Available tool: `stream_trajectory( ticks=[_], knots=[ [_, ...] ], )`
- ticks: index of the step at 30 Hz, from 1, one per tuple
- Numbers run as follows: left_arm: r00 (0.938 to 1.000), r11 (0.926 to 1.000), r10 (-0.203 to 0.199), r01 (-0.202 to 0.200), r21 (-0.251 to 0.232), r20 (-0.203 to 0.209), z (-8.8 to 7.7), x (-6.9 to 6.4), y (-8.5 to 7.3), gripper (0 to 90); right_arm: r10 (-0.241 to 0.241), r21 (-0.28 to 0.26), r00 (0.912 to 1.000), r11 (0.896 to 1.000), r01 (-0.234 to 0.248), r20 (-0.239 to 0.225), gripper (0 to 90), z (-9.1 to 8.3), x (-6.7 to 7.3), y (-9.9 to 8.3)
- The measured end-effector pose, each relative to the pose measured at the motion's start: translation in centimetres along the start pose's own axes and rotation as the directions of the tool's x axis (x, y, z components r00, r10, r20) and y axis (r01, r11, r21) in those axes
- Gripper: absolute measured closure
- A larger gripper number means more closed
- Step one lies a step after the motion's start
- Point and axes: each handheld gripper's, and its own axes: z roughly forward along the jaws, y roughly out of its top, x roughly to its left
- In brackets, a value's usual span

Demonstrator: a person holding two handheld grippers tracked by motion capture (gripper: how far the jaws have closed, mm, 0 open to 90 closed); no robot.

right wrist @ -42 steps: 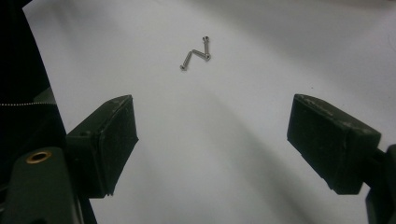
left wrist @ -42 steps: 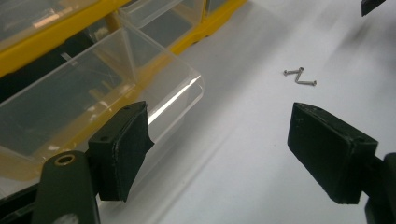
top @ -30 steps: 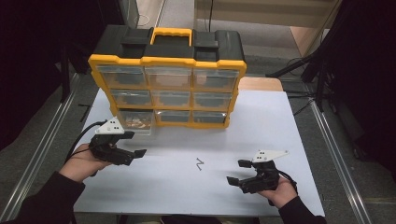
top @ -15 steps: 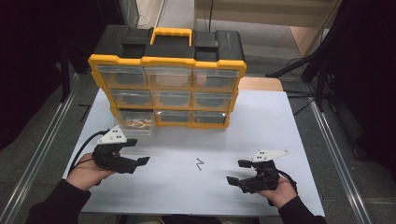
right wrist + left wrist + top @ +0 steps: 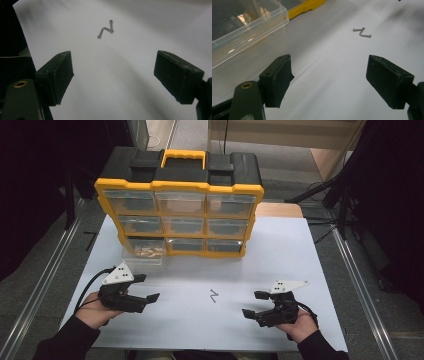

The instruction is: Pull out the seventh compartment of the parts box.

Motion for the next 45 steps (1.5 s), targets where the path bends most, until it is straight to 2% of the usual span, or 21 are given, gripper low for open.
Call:
stream_trajectory(
  ticks=[4,7,9,14,17,18,23,24,32,45],
  knots=[
    [1.0000,0.9999,-0.003,0.003,-0.011,0.006,0.0,0.2,-0.6,20.7,-0.002,-0.002,1.0000,1.000,0.002,-0.003,16.6,0.1,0.0,0.0],
    [0.9999,0.9999,-0.014,0.014,0.000,0.001,0.2,0.2,-1.1,20.8,0.002,0.001,1.0000,1.000,-0.002,-0.002,16.6,0.1,0.0,0.1],
    [0.9999,1.0000,-0.007,0.007,-0.002,-0.008,0.2,0.1,-1.3,20.8,0.002,0.004,1.0000,1.000,-0.002,0.000,16.5,0.2,0.0,0.1],
    [0.9999,0.9999,-0.016,0.016,0.002,0.003,0.5,0.1,-1.9,20.7,0.005,0.001,1.0000,1.000,-0.005,-0.003,16.4,0.4,0.0,0.3],
    [0.9997,0.9995,-0.023,0.023,0.021,0.005,0.8,0.1,-2.3,20.7,0.000,-0.007,1.0000,1.000,0.000,-0.001,16.3,0.5,0.0,0.4],
    [0.9994,0.9994,-0.028,0.027,0.023,0.022,0.9,0.2,-2.5,20.7,0.006,-0.006,0.9999,1.000,-0.006,-0.014,16.0,0.6,0.0,0.6],
    [0.9988,0.9986,-0.044,0.043,0.032,0.021,1.0,0.5,-2.6,20.8,0.016,-0.006,0.9998,1.000,-0.016,-0.012,15.8,0.8,-0.3,0.9],
    [0.9990,0.9990,-0.041,0.040,0.022,0.020,1.0,0.5,-2.7,20.7,0.021,-0.003,0.9998,1.000,-0.021,0.005,15.8,0.9,-0.3,1.1],
    [0.9996,0.9994,-0.019,0.018,0.029,0.019,1.2,0.5,-2.8,20.7,0.012,-0.026,0.9997,1.000,-0.011,0.021,16.1,1.1,-0.2,1.7],
    [0.9995,0.9993,-0.024,0.023,0.031,0.023,1.2,0.5,-2.9,20.7,0.006,-0.037,0.9999,0.999,-0.006,-0.009,17.5,2.2,0.1,2.8]
  ],
)
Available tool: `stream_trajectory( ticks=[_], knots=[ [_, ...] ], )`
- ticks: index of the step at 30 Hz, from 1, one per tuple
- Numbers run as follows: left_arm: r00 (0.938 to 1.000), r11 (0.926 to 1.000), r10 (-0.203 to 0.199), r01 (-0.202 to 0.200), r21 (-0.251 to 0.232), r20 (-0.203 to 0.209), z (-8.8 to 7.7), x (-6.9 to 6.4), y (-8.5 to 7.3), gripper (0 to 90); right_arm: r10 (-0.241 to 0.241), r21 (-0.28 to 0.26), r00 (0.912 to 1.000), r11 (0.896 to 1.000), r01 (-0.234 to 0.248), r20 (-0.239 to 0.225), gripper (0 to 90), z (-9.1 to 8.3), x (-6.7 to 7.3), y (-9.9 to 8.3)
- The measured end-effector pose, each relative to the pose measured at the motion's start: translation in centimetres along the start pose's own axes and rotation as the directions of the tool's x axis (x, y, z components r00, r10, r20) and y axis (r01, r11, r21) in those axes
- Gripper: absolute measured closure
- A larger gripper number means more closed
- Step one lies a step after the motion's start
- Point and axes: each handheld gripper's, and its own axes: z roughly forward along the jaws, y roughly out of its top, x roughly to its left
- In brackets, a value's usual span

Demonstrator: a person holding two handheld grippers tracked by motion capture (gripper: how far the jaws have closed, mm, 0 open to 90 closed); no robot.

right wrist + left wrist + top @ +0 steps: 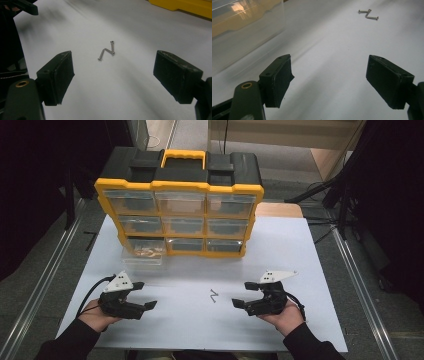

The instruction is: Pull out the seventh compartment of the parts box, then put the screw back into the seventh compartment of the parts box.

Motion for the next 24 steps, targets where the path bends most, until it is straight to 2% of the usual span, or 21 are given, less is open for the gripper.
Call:
stream_trajectory(
  ticks=[9,13,17,24],
  knots=[
    [1.0000,0.9999,-0.008,0.008,-0.006,0.005,0.1,-0.1,0.1,20.7,-0.007,0.002,1.0000,1.000,0.007,-0.001,18.2,1.1,0.1,0.6],
    [0.9999,0.9999,0.007,-0.007,0.011,0.015,0.3,-0.2,0.1,20.7,-0.006,0.006,1.0000,1.000,0.006,0.001,18.7,1.7,0.1,0.8],
    [0.9998,0.9994,0.000,-0.001,0.033,0.021,0.6,-0.2,-0.1,20.7,-0.010,0.008,0.9999,1.000,0.010,0.006,19.6,2.2,0.2,1.2],
    [0.9998,0.9997,0.007,-0.007,0.022,0.020,0.5,-0.2,-0.1,20.7,-0.008,0.021,0.9997,1.000,0.008,0.022,21.0,3.4,0.3,1.5]
  ],
)
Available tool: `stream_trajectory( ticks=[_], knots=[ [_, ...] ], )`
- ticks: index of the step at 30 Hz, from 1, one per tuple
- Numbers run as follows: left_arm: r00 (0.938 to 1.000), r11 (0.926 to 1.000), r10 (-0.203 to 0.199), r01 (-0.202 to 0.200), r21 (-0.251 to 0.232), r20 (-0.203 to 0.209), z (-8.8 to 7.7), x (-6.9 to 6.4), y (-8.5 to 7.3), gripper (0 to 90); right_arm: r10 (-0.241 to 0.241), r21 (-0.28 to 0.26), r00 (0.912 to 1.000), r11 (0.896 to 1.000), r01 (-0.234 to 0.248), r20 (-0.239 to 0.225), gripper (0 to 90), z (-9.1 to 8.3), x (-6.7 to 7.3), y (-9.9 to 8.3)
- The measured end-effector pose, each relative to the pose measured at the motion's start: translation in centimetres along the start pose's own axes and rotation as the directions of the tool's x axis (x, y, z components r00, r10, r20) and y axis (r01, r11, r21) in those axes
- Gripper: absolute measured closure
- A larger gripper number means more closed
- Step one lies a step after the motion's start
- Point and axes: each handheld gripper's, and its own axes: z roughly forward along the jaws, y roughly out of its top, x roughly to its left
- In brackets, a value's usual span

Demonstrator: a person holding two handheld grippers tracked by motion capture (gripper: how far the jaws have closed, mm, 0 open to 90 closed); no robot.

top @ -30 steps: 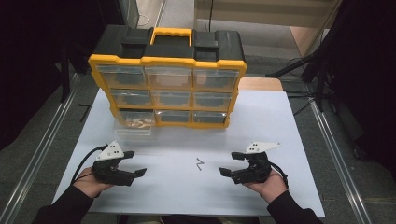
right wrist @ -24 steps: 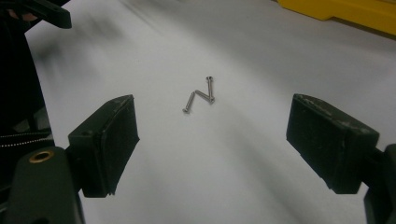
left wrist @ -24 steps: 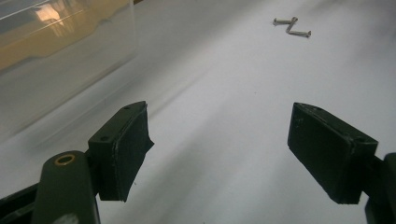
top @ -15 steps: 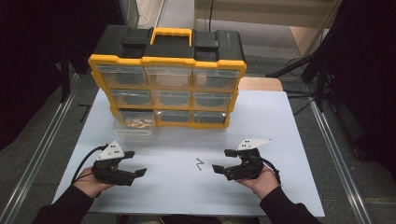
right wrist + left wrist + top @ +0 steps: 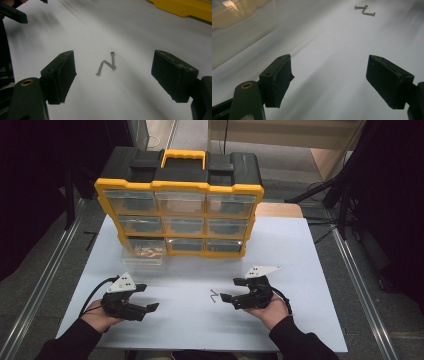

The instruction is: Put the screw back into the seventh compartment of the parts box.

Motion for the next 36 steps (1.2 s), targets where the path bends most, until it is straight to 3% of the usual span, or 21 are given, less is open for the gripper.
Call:
stream_trajectory(
  ticks=[7,21,29,36],
  knots=[
    [1.0000,0.9999,0.007,-0.007,0.015,-0.003,-0.2,0.1,0.1,20.7,-0.004,0.010,0.9999,1.000,0.003,0.016,22.8,1.0,0.2,0.1],
    [0.9999,0.9998,0.010,-0.010,-0.016,0.003,-0.4,-0.1,0.1,20.8,-0.024,0.022,0.9983,0.999,0.023,0.053,28.8,2.3,0.6,0.3],
    [0.9998,0.9999,0.016,-0.016,-0.001,-0.007,-0.3,-0.1,0.1,20.7,-0.020,0.020,0.9968,1.000,0.018,0.078,30.3,2.9,0.7,0.4],
    [0.9997,0.9995,0.026,-0.026,-0.017,0.004,-0.4,-0.3,0.2,20.7,-0.036,0.031,0.9940,0.999,0.033,0.103,32.8,3.6,0.9,0.5]
  ],
)
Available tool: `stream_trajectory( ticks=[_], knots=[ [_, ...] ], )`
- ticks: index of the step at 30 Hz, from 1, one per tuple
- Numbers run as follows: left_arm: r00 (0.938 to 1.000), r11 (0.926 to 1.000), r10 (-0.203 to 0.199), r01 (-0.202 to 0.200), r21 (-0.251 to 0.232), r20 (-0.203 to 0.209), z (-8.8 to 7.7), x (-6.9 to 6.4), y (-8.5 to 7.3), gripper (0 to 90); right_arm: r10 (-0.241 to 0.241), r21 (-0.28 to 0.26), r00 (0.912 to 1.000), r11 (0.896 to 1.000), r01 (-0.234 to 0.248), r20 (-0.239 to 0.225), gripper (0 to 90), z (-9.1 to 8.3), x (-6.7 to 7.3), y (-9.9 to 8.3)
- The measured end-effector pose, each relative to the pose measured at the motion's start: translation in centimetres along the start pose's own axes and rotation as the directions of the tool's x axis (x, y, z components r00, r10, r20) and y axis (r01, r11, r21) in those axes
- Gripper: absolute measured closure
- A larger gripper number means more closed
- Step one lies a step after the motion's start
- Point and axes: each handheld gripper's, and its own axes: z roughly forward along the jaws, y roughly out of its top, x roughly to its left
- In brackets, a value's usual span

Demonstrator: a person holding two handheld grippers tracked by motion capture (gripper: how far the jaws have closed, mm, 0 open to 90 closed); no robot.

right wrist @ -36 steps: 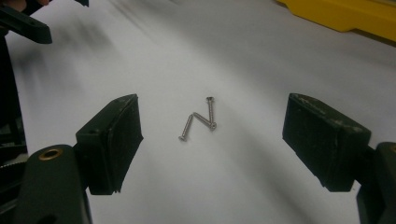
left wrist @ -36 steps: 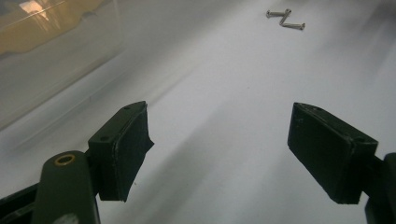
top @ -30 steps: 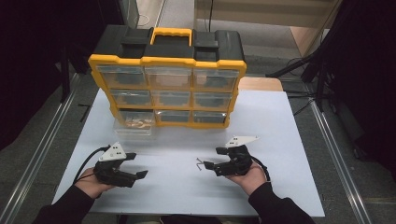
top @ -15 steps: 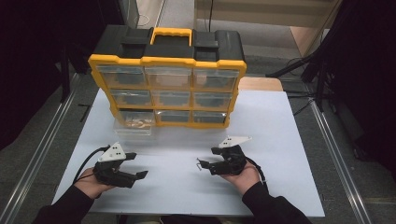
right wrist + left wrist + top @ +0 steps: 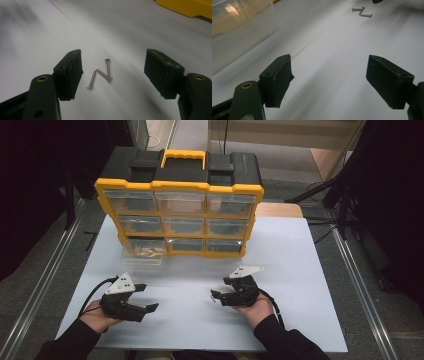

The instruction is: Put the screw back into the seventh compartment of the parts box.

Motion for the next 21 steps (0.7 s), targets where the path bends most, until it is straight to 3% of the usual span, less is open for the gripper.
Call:
stream_trajectory(
  ticks=[6,14,21],
  knots=[
    [1.0000,1.0000,0.000,0.000,0.006,-0.005,0.0,0.1,-0.1,20.7,0.017,0.006,0.9997,1.000,-0.017,0.016,38.1,0.6,0.3,0.1],
    [1.0000,1.0000,0.002,-0.002,0.004,-0.005,0.0,0.1,-0.1,20.7,0.013,0.010,0.9992,1.000,-0.013,0.038,56.0,1.1,0.8,0.2],
    [1.0000,1.0000,0.002,-0.002,0.004,-0.004,-0.1,0.1,-0.1,20.7,0.017,0.021,0.9985,1.000,-0.018,0.051,66.2,1.7,0.9,0.3]
  ],
)
